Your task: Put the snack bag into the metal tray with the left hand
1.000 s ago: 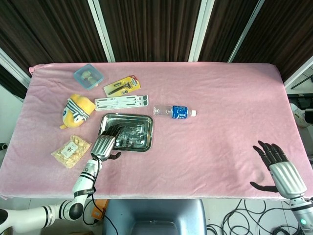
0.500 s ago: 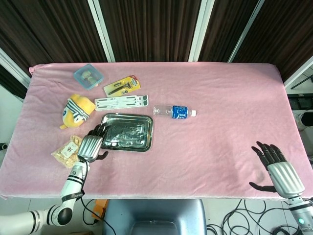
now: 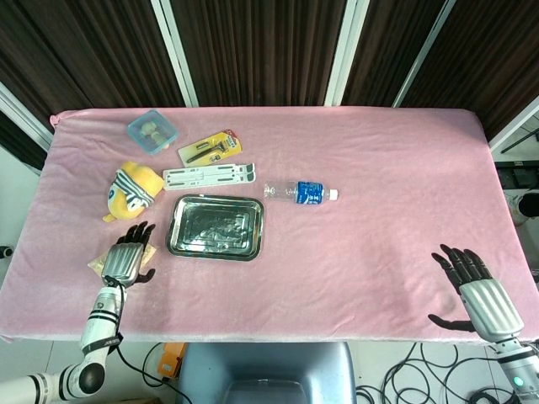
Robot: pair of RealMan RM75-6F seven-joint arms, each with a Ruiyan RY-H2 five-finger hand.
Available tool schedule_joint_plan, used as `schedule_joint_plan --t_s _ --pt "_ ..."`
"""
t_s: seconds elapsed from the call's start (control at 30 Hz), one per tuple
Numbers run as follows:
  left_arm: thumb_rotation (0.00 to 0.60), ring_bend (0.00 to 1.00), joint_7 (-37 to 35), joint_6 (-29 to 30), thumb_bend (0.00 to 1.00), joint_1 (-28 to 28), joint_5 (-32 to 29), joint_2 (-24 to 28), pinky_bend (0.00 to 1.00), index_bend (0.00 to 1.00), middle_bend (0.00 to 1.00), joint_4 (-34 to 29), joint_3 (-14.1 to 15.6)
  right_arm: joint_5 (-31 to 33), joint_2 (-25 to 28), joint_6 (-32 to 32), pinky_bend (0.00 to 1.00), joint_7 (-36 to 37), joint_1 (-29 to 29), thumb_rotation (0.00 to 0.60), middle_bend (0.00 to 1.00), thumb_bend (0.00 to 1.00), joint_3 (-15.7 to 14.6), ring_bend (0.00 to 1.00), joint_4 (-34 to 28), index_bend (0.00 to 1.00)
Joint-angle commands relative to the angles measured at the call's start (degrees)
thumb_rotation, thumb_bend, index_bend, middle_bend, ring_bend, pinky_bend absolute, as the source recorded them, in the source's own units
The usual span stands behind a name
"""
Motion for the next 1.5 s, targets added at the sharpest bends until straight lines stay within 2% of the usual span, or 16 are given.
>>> schedule_joint_plan --t_s 0.03,0.23,0.33,0.4,0.47,0.57,0.77,0.9,1.0,1.17,1.3,1.43,1.5 --pt "0.600 0.00 1.38 -1.89 0.29 -0.68 -3.21 -0.30 0.20 0.00 0.00 1.47 -0.54 -0.06 0.04 -0.01 0.14 0.12 0.04 0.600 0.00 0.06 -0.01 0.00 0.01 0.00" --pt "0.600 0.00 3.72 -3.28 0.30 -1.27 -9.17 0.48 0.20 0.01 0.00 1.85 -1.18 0.22 0.11 -0.56 0.14 0.06 0.29 0.600 0.00 0.06 0.04 0.00 -0.07 0.00" --pt "0.600 0.00 4.18 -3.06 0.31 -1.26 -10.83 0.40 0.21 0.07 0.01 2.35 -1.30 0.18 0.13 -0.69 0.14 -0.10 0.36 0.600 0.00 0.06 0.01 0.00 -0.18 0.00" --pt "0.600 0.04 4.47 -2.45 0.33 -1.26 -11.11 -0.12 0.23 0.13 0.06 3.22 -1.27 0.09 0.14 -0.74 0.14 -0.14 0.38 0.600 0.00 0.06 -0.06 0.00 -0.20 0.00" --pt "0.600 0.14 5.11 -1.78 0.36 -1.30 -11.32 -0.90 0.29 0.21 0.14 4.49 -1.08 0.05 0.14 -0.83 0.14 -0.23 0.42 0.600 0.00 0.06 -0.11 0.00 -0.23 0.00" --pt "0.600 0.27 5.69 -0.96 0.43 -1.41 -11.43 -2.34 0.46 0.30 0.24 6.61 -1.06 0.06 0.17 -1.14 0.14 -0.37 0.55 0.600 0.00 0.06 -0.17 0.00 -0.29 0.00" --pt "0.600 0.42 5.30 -0.61 0.54 -1.55 -11.04 -5.64 0.65 0.42 0.35 12.20 -1.45 0.00 0.31 -1.19 0.14 -0.16 0.60 0.600 0.00 0.06 -0.25 0.00 -0.21 0.00" --pt "0.600 0.56 2.12 1.71 0.69 -1.06 -7.25 -8.16 0.79 0.53 0.46 16.04 -2.06 0.12 0.35 -1.23 0.14 -0.04 0.61 0.600 0.00 0.06 -0.24 0.00 -0.18 0.00" --pt "0.600 0.62 -1.16 3.73 0.74 -0.59 -3.30 -8.61 0.87 0.59 0.51 16.08 -2.45 0.09 0.36 -1.32 0.14 -0.09 0.67 0.600 0.00 0.06 -0.26 0.00 -0.20 0.00" --pt "0.600 0.63 -5.86 9.21 0.76 -1.23 6.05 -8.34 0.89 0.59 0.52 13.34 -3.82 0.10 0.32 -1.46 0.14 -0.30 0.74 0.600 0.00 0.06 -0.28 0.00 -0.31 0.00" --pt "0.600 0.63 -7.53 12.48 0.75 -4.12 12.35 -9.25 0.89 0.59 0.52 10.70 -6.70 -0.02 0.24 -1.59 0.14 -0.50 0.82 0.600 0.00 0.06 -0.36 0.00 -0.31 0.00" --pt "0.600 0.63 -5.53 13.21 0.75 -8.20 15.26 -12.03 0.89 0.59 0.52 9.93 -9.64 0.11 0.24 -1.99 0.14 -0.71 1.01 0.600 0.00 0.06 -0.35 0.00 -0.39 0.00" --pt "0.600 0.63 -3.77 12.50 0.75 -10.32 14.70 -14.44 0.89 0.59 0.51 10.55 -11.16 0.08 0.32 -2.06 0.14 -0.65 1.07 0.600 0.00 0.06 -0.37 0.00 -0.42 0.00"
